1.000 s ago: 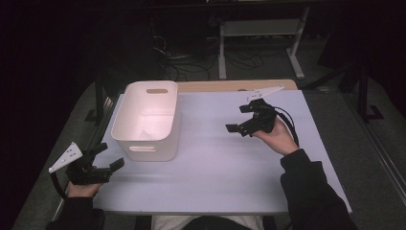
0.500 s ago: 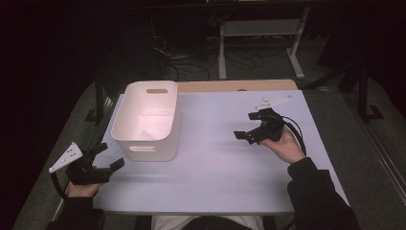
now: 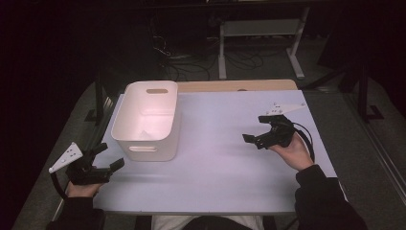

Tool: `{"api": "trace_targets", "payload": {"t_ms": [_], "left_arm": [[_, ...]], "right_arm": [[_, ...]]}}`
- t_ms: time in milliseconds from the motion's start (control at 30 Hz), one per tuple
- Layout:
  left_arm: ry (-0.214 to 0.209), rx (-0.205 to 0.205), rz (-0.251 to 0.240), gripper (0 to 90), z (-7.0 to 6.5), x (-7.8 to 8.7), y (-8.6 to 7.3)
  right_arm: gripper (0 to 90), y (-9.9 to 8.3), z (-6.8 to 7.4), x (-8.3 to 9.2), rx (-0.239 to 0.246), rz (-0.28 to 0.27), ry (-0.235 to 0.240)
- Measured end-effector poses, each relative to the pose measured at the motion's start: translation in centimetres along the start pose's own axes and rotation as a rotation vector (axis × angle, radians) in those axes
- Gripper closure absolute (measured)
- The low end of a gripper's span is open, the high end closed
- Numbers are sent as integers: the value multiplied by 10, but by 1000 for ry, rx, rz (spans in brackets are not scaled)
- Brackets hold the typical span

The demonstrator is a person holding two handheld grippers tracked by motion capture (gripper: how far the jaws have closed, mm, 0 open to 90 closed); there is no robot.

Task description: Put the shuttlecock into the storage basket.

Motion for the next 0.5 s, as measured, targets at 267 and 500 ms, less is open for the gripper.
{"api": "trace_targets", "payload": {"t_ms": [267, 500], "left_arm": [[-1, 0, 0, 0, 0, 0, 0], [0, 1, -1, 0, 0, 0, 0]], "right_arm": [[0, -9, 3, 9, 8, 1, -24], [0, -20, 7, 20, 14, -18, -49]]}}
Point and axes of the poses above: each handheld gripper's, and its own axes: x roughly backward along the jaws, y roughly out of its top, z roughly to its left, the point moved 8 cm from there along -x, roughly forward along the jaws, and after that the axes turned 10 degrees about y, right-handed, at the moved point
